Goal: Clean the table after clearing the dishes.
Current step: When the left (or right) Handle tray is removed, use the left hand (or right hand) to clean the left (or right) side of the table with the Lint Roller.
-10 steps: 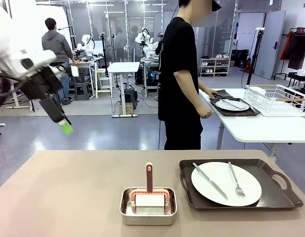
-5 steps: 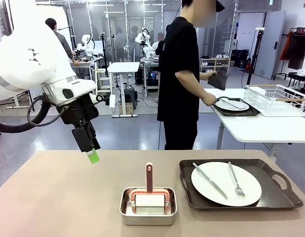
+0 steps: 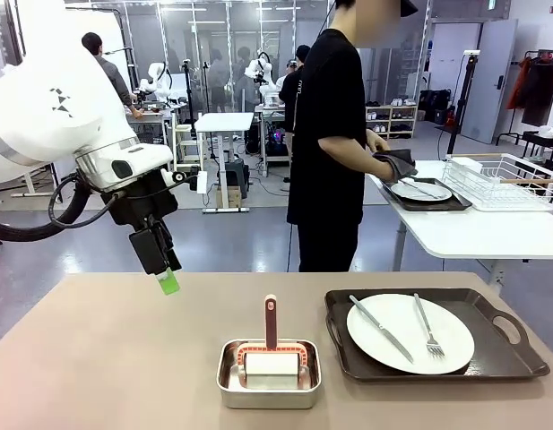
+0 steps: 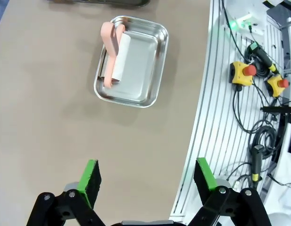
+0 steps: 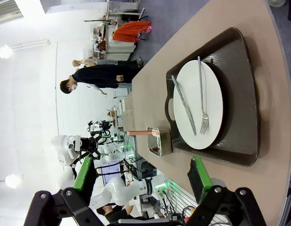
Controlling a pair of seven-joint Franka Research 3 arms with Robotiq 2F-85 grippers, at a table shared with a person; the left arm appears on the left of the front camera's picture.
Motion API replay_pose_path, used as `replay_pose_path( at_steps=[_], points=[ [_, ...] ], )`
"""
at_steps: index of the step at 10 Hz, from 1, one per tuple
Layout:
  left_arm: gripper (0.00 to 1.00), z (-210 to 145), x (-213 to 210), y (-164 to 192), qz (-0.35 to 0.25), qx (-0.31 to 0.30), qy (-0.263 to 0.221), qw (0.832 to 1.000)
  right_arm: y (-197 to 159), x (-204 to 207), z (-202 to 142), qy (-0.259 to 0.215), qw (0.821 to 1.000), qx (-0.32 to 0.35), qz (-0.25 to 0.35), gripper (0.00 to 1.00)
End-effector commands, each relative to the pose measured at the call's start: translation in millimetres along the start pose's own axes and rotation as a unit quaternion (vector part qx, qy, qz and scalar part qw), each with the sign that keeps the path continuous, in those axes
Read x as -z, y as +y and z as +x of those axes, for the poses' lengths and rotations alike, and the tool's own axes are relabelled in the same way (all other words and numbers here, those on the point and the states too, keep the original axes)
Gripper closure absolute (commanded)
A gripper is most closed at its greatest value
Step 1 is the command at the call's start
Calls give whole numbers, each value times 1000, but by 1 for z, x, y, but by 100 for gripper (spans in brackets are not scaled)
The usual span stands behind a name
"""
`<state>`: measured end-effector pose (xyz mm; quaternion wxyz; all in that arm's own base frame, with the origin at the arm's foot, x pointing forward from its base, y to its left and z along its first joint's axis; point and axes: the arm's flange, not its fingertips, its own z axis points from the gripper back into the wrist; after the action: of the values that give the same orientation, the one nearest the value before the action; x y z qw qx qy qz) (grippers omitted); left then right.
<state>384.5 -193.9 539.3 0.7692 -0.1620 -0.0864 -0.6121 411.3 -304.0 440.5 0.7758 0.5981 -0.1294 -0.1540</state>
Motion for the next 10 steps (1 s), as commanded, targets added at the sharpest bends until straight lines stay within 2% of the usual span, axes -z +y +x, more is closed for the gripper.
replay_pose_path(
  at_steps=[1, 3, 4, 5, 7, 9, 10],
  points=[
    [0, 0, -3, -3, 7, -1, 3, 1000, 3, -1, -2, -2, 1000, -2, 2, 0],
    [0, 0, 0, 0, 0, 0, 0, 1000, 3, -1, -2, -2, 1000, -2, 2, 0],
    [0, 18, 8, 3, 20, 30, 20, 999, 3, -1, -2, -2, 1000, -2, 2, 0],
    [0, 44, 12, 8, 12, 60, 36, 998, 3, -1, -2, -2, 1000, -2, 2, 0],
    [0, 95, 21, 6, 20, 85, 108, 990, 3, -1, -2, -2, 1000, -2, 2, 0],
    [0, 136, 41, 13, 20, 101, 142, 984, 3, -1, -2, -2, 1000, -2, 2, 0],
    [0, 151, 51, 18, 15, 107, 138, 985, 3, -1, -2, -2, 1000, -2, 2, 0]
  ],
)
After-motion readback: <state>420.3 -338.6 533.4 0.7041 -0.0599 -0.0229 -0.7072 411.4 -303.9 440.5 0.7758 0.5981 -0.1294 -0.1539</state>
